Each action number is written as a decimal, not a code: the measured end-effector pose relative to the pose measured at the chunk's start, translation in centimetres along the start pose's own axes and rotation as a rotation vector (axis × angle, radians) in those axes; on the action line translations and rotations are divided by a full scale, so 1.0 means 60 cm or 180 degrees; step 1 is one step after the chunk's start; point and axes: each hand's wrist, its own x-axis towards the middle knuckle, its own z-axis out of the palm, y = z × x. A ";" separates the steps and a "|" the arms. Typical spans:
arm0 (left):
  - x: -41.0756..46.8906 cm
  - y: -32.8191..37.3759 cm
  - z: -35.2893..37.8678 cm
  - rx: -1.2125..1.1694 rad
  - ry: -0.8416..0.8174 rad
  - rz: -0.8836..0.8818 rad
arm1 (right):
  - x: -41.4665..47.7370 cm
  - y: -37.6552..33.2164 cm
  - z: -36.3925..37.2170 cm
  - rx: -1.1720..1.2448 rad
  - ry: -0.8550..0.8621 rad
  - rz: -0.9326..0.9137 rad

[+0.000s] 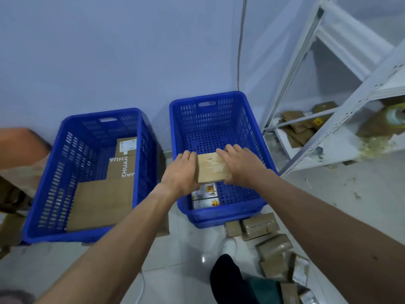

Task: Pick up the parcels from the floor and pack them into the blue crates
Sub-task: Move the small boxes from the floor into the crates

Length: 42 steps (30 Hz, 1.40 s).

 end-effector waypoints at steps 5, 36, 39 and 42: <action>0.130 -0.014 0.027 0.0022 -0.0154 -0.0046 | 0.112 0.079 0.046 -0.0013 -0.0238 -0.0007; 0.574 -0.183 0.485 0.1371 -0.1451 0.0023 | 0.518 0.118 0.559 0.0541 -0.1345 0.0610; 0.575 -0.191 0.502 0.1367 -0.1699 -0.0096 | 0.525 0.110 0.577 0.0635 -0.1380 0.0559; 0.579 -0.200 0.519 0.1393 -0.1791 -0.0141 | 0.532 0.103 0.595 0.0725 -0.1409 0.0526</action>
